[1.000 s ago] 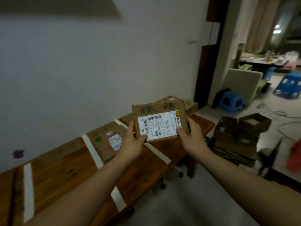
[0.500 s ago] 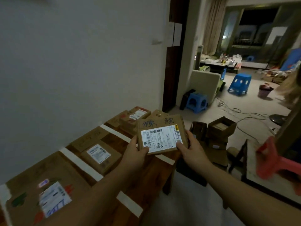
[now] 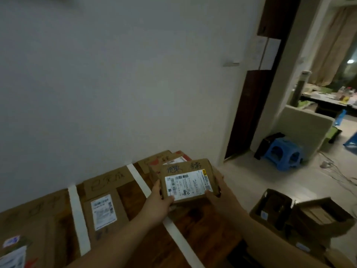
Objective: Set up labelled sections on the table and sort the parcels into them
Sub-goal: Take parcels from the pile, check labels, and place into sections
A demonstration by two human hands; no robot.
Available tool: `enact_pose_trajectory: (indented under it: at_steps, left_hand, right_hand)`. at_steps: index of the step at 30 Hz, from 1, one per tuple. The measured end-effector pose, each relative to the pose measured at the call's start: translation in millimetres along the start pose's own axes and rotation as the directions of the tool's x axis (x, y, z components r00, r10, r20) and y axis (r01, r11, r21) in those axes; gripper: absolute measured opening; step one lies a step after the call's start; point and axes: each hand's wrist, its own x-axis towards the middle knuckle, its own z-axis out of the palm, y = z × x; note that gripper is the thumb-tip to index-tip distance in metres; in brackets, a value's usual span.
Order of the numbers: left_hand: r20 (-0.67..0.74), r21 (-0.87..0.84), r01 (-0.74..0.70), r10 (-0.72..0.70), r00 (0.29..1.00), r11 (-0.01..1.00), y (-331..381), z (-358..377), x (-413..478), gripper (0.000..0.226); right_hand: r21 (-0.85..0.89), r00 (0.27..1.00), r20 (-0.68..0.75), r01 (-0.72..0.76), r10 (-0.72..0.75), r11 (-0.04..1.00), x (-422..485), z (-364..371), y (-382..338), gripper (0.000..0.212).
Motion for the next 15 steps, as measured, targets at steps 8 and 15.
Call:
enact_pose_trajectory:
  at_steps: [8,15]
  left_hand:
    - [-0.136,-0.005,0.133,-0.133,0.982,0.991,5.3,26.9,52.7,0.049]
    - [-0.107,0.070,0.165,-0.157,0.982,0.984,-16.7,39.8,88.7,0.058]
  right_hand:
    - [-0.090,0.966,0.250,-0.038,0.060,0.995,89.2,-7.8,21.4,0.060]
    - [-0.137,0.916,0.400,0.079,-0.018,0.987,133.4,-10.5,47.2,0.043]
